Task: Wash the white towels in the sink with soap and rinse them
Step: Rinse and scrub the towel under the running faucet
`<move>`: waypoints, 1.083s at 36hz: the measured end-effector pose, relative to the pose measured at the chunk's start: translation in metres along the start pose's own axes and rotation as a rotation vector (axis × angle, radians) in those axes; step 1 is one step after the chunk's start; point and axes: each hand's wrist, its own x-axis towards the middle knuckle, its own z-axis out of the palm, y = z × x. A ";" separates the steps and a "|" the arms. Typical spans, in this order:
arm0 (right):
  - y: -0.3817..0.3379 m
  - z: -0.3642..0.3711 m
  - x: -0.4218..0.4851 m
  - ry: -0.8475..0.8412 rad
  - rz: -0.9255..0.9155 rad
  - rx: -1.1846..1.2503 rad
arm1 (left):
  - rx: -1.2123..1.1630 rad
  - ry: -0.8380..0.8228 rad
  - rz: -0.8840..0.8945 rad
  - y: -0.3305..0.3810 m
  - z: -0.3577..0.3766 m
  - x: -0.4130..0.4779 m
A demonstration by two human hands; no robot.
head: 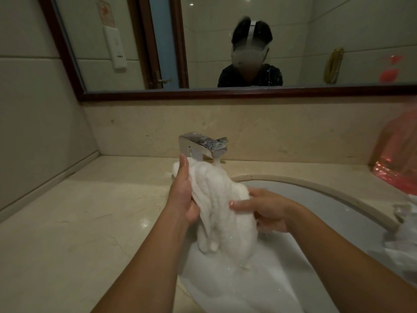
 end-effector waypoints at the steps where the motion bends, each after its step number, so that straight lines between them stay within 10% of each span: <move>1: 0.001 -0.005 0.002 0.055 -0.050 0.057 | 0.007 0.007 0.014 -0.001 0.002 -0.001; 10: -0.012 0.009 0.027 0.455 -0.274 0.061 | 0.193 0.279 0.050 -0.007 0.020 -0.008; 30: -0.020 0.049 0.067 0.435 -0.473 -0.783 | 0.331 0.575 0.338 -0.012 0.018 -0.004; 39: -0.045 0.063 0.064 0.516 -0.393 -0.319 | 0.140 0.681 0.332 -0.005 0.014 -0.013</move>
